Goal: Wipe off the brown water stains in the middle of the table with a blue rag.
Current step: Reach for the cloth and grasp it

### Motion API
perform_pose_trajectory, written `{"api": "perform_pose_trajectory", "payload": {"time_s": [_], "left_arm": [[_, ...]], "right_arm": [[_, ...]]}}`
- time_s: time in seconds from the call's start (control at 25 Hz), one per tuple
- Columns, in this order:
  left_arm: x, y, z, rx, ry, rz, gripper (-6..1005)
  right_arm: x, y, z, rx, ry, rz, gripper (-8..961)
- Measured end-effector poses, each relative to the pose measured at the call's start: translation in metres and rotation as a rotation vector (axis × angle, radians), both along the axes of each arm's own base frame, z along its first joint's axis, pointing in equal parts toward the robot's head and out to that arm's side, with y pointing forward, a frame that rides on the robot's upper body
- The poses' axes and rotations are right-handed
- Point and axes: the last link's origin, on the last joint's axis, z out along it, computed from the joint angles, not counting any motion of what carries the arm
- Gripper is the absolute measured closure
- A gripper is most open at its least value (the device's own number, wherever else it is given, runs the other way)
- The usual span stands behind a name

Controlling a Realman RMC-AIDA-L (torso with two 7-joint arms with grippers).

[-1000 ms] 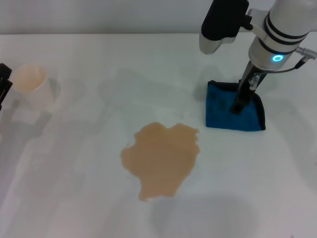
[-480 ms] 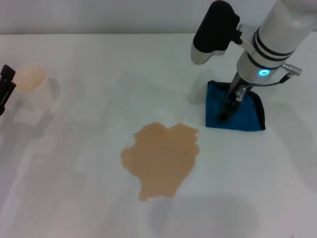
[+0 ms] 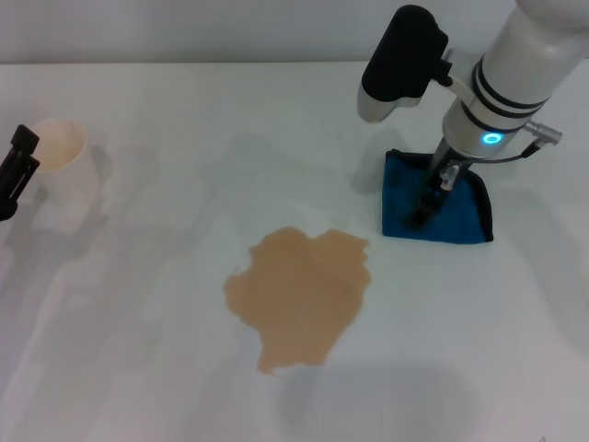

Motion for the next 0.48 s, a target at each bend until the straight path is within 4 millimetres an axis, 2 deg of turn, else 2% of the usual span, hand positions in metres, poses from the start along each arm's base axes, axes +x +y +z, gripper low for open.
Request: {"api": "perform_pose_trajectory", "payload": {"time_s": [0.48], "left_arm": [[0.0002, -0.0004, -0.0008, -0.006, -0.001, -0.002, 108]], "right_arm": [[0.0079, -0.0012, 0.003, -0.004, -0.023, -0.031, 206]]}}
